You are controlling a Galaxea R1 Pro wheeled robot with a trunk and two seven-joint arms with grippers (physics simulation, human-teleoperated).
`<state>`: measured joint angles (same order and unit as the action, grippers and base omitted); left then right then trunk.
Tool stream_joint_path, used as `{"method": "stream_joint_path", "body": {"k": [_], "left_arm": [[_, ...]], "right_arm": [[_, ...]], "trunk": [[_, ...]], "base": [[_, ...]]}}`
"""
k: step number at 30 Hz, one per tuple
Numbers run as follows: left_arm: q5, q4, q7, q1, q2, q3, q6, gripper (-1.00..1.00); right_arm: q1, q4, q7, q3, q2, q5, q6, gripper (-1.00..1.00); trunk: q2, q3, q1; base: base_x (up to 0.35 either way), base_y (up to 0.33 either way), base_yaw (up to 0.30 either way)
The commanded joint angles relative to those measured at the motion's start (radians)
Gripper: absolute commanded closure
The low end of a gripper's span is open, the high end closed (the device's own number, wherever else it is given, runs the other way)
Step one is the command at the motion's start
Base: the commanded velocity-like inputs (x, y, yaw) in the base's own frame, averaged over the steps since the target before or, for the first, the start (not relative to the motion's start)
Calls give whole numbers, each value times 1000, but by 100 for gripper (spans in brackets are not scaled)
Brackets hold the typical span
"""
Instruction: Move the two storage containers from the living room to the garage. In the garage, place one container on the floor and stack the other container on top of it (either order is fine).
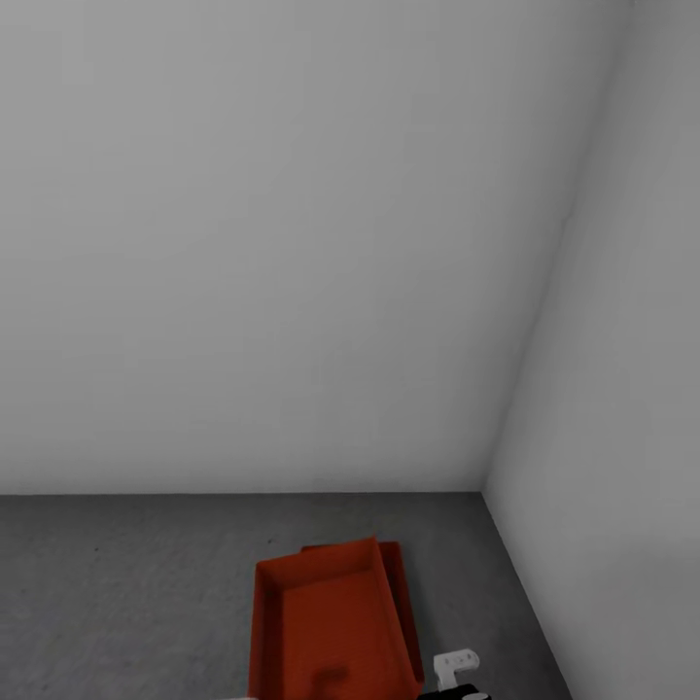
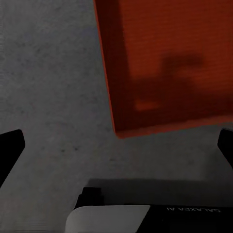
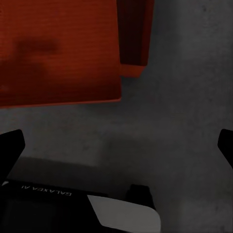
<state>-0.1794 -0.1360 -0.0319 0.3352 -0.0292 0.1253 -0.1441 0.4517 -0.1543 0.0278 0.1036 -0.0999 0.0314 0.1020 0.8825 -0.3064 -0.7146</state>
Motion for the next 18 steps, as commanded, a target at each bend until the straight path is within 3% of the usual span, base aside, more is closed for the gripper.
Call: {"method": "stream_joint_path", "body": {"k": [1,18], "left_arm": [[-9,1,-3,0,0,8,-4,-100],[-9,1,-3,-2,0,9,-5,-100]], "right_arm": [[0,-2,3,7,0,3,7,-100],[-1,-2,2,8,0,7,7,-100]], "trunk": [[-6,2,4],[-125,55,69]], "base": [[0,0,0],[0,0,0]]}}
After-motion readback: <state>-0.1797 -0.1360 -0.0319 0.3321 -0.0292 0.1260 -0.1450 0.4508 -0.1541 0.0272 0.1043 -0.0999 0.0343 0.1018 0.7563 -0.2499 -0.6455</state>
